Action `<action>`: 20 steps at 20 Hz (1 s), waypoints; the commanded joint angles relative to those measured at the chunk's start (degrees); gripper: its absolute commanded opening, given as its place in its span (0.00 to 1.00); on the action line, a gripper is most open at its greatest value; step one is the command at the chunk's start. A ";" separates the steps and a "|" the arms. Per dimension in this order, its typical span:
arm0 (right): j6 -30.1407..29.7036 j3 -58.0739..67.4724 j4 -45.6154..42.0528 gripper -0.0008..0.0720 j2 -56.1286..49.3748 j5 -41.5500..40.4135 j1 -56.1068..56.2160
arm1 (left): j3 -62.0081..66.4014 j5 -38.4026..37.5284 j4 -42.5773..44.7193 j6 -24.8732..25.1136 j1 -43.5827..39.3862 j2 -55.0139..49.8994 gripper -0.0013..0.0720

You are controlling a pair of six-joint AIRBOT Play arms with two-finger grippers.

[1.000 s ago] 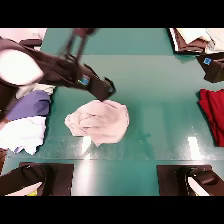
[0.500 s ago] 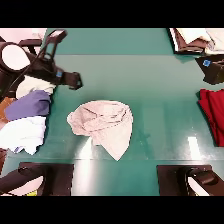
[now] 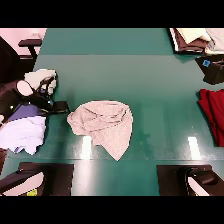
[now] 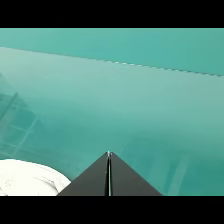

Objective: Fold the shirts.

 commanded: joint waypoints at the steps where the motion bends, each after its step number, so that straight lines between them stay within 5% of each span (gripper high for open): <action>1: 0.00 0.02 0.00 0.03 -0.04 0.00 0.04 | -5.95 5.14 -9.11 4.42 1.22 -0.42 0.91; 4: 0.00 0.02 0.04 0.03 -0.04 0.00 0.04 | -7.54 6.47 -12.85 5.22 1.22 -0.87 0.91; 8: 0.02 0.02 0.04 0.03 -0.04 1.36 0.04 | -7.10 6.91 -14.05 5.20 1.22 -0.85 0.04; 13: 2.34 -4.63 0.00 0.03 -4.48 24.30 -2.75 | 3.34 2.64 -11.93 5.27 1.29 -0.85 0.05; 15: 2.84 -13.18 2.38 0.08 -6.58 26.84 -3.93 | 7.21 1.42 -11.80 5.27 1.29 -0.85 0.05; 17: 2.60 -23.28 11.56 0.73 -9.70 23.67 -4.44 | 8.55 1.40 -11.76 5.31 1.29 -0.85 0.05; 20: -2.05 -35.34 27.65 0.59 -17.44 11.78 -0.17 | 8.48 1.40 -11.15 5.33 1.29 -0.85 0.05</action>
